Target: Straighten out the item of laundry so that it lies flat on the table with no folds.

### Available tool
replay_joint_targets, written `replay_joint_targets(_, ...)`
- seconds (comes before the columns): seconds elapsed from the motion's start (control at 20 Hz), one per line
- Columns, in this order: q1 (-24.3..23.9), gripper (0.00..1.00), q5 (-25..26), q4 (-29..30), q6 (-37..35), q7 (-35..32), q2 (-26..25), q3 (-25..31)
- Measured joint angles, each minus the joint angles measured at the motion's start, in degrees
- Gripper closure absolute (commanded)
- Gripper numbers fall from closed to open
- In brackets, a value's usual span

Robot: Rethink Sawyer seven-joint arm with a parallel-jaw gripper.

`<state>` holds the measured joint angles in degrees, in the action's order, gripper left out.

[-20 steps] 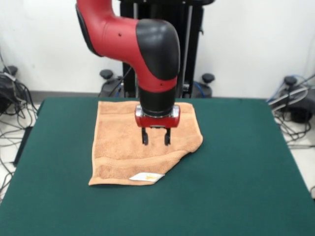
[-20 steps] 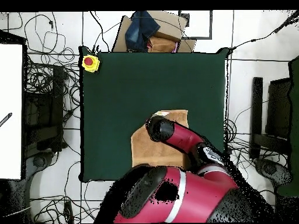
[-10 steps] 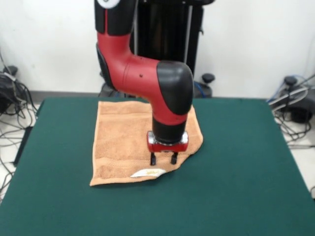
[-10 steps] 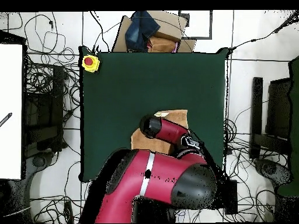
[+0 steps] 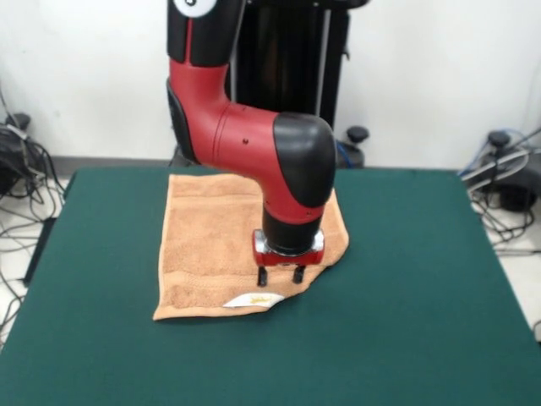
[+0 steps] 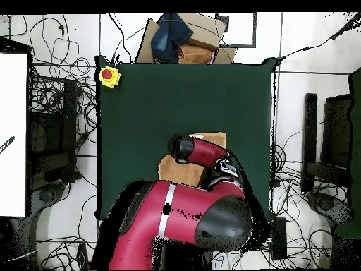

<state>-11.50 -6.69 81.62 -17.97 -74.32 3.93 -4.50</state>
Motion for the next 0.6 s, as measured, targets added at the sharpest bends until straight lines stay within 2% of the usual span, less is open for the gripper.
replay_joint_targets(0.6, -0.05, 0.0, -0.01, -2.06, -3.6, 0.0, -0.63, -0.17)
